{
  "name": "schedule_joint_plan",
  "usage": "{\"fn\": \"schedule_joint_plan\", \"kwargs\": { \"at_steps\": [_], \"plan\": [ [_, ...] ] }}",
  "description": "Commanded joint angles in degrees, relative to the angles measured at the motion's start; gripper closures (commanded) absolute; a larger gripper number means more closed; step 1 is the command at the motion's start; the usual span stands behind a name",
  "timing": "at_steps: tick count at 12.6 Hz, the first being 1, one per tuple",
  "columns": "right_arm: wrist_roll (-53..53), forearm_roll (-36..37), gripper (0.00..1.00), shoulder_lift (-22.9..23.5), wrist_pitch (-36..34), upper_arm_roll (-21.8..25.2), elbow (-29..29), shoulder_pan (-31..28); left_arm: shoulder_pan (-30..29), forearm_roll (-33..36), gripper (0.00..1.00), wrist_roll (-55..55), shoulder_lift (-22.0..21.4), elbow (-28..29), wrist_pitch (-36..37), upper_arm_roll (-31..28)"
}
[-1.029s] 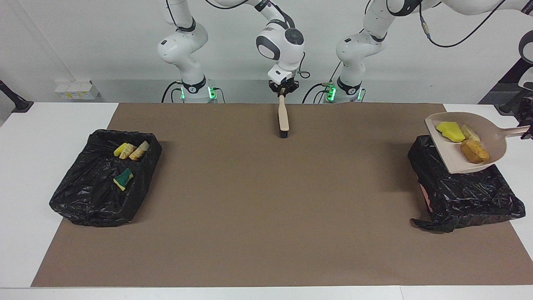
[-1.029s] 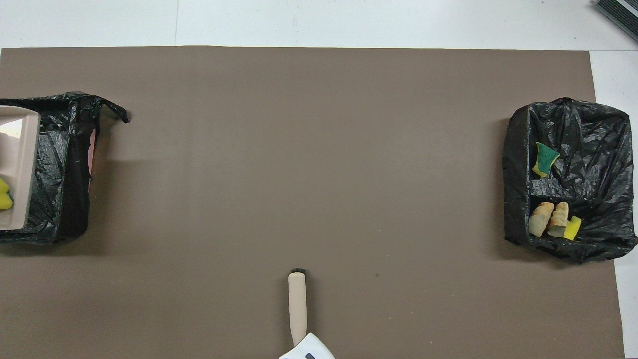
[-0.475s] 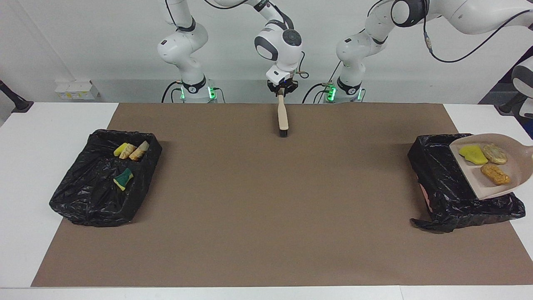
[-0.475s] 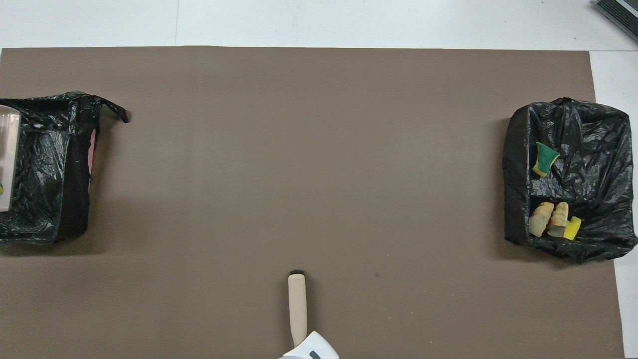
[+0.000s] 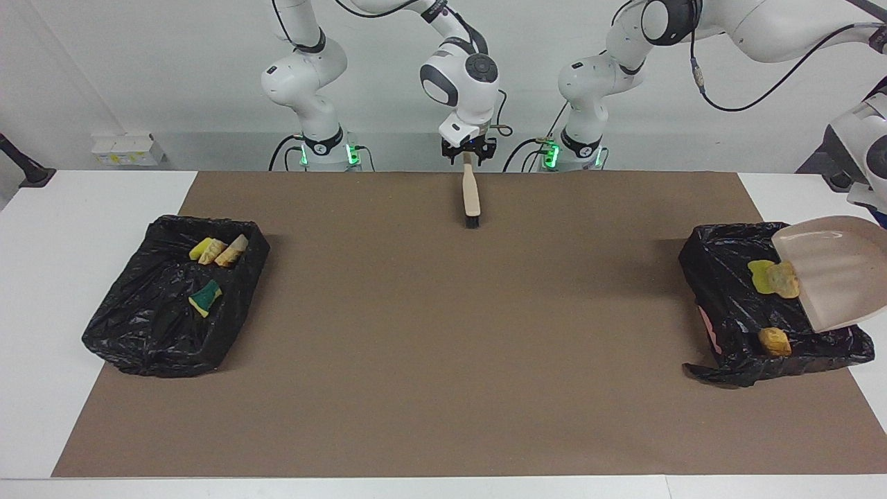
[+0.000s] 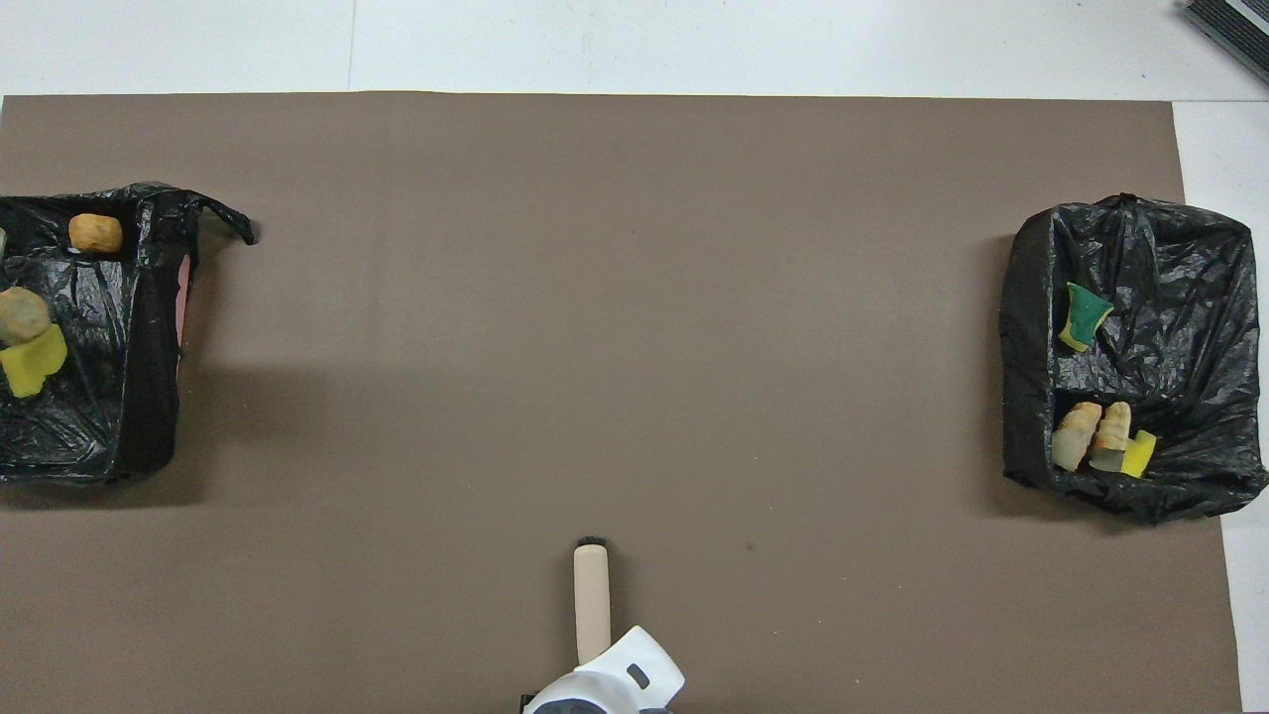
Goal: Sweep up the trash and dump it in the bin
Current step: 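Tip the dustpan into the bin with the left gripper while the right gripper withdraws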
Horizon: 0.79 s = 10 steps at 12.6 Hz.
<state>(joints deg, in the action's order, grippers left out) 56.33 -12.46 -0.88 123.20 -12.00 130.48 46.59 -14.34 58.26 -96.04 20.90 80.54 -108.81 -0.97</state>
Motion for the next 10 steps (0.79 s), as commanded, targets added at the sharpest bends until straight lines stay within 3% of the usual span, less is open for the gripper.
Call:
{"fn": "schedule_joint_plan", "kwargs": {
  "at_steps": [1,2,4,7,10],
  "plan": [
    [-1.9,-1.5,0.08,-3.8,-2.9,0.3,-3.6,-4.4,1.6,5.0,1.00,1.6,-4.0,3.4,1.9,-0.6],
    [-2.4,-1.4,0.00,-6.0,-5.0,0.3,-4.1,-7.2,2.6,6.8,1.00,1.7,-4.3,3.3,3.2,-0.6],
    [-4.5,-0.6,0.00,-9.9,-12.4,0.4,-6.1,-11.9,4.0,9.1,1.00,1.7,-5.5,3.2,5.1,-0.7],
    [-16.0,-0.5,0.00,-14.6,-22.0,1.2,-10.5,-22.0,5.5,12.2,1.00,2.4,-6.2,3.1,7.6,-0.7],
    [-21.9,-0.4,0.00,-15.5,-30.4,2.2,-17.2,-30.5,6.6,14.8,1.00,6.3,-6.6,3.4,9.8,-0.6]
  ]
}}
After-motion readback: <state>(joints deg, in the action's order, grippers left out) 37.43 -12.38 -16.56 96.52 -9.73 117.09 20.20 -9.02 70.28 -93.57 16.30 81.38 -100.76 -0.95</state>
